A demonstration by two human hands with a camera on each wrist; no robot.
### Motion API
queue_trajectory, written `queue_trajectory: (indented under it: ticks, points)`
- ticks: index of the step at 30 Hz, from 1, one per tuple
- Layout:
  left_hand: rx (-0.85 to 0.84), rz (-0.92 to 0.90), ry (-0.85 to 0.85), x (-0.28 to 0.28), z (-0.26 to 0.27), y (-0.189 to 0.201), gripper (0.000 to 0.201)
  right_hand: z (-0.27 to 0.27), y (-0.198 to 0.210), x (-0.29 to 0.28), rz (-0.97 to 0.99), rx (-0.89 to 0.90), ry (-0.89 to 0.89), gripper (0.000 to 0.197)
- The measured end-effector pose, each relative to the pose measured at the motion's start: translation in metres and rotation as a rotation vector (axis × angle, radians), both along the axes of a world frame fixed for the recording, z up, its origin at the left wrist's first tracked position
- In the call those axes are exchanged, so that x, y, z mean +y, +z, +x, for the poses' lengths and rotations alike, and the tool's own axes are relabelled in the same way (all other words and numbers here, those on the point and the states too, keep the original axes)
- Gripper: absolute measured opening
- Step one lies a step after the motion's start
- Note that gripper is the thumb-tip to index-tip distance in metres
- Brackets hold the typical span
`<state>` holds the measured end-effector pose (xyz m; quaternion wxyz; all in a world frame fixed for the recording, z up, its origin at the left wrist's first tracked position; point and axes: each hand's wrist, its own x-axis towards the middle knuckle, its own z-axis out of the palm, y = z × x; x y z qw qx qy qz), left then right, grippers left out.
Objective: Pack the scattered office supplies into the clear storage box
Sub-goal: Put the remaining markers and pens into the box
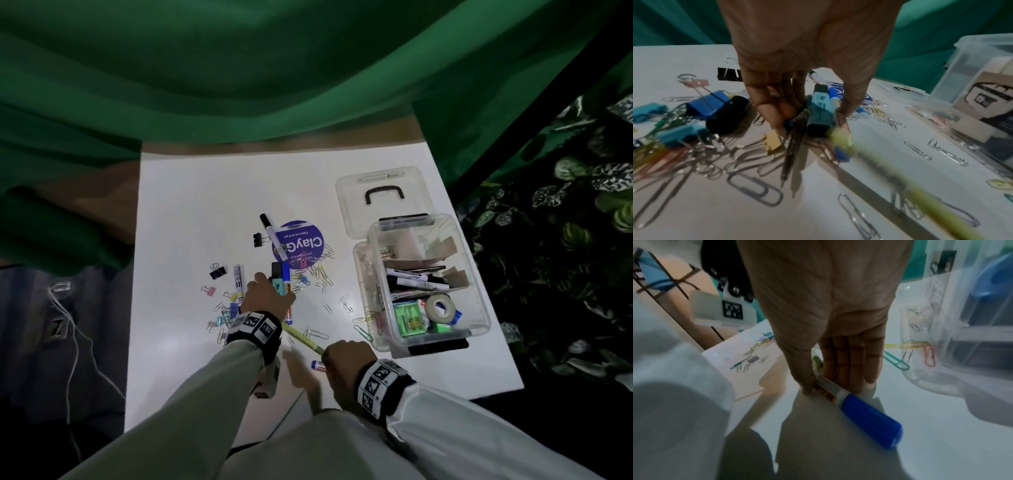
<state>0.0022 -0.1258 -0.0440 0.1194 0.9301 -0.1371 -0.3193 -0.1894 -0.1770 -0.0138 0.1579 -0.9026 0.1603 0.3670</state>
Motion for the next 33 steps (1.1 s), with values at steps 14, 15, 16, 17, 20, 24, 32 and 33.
queue_trajectory:
  ticks: [14,15,16,17,20,24,32,33]
  points:
    - [0.016,-0.103,-0.190,0.000,0.007,-0.003,0.026,0.049,-0.018,0.009,-0.008,-0.246,-0.397,0.034]
    - [0.023,-0.102,-0.191,0.003,0.008,-0.002,0.025,0.051,-0.020,0.008,-0.014,-0.222,-0.397,0.031]
    - [0.030,-0.102,-0.182,0.004,0.010,-0.001,0.025,0.052,-0.021,0.006,-0.018,-0.206,-0.390,0.028]
    - [0.030,-0.105,-0.172,0.006,0.012,0.000,0.025,0.052,-0.021,0.003,-0.014,-0.201,-0.389,0.028]
    - [0.033,-0.136,-0.132,0.010,0.017,0.003,0.022,0.052,-0.011,-0.007,0.023,-0.212,-0.436,0.033]
    - [0.075,-0.359,0.058,0.016,0.025,0.006,0.017,0.067,0.006,-0.023,0.148,-0.248,-0.667,0.030]
    - [-0.087,-0.188,0.301,0.035,0.049,0.015,0.037,0.143,-0.005,-0.040,0.149,-0.248,-0.815,0.040]
    - [-0.058,-0.132,0.286,0.036,0.050,0.013,0.040,0.147,-0.009,-0.043,0.135,-0.203,-0.787,0.037]
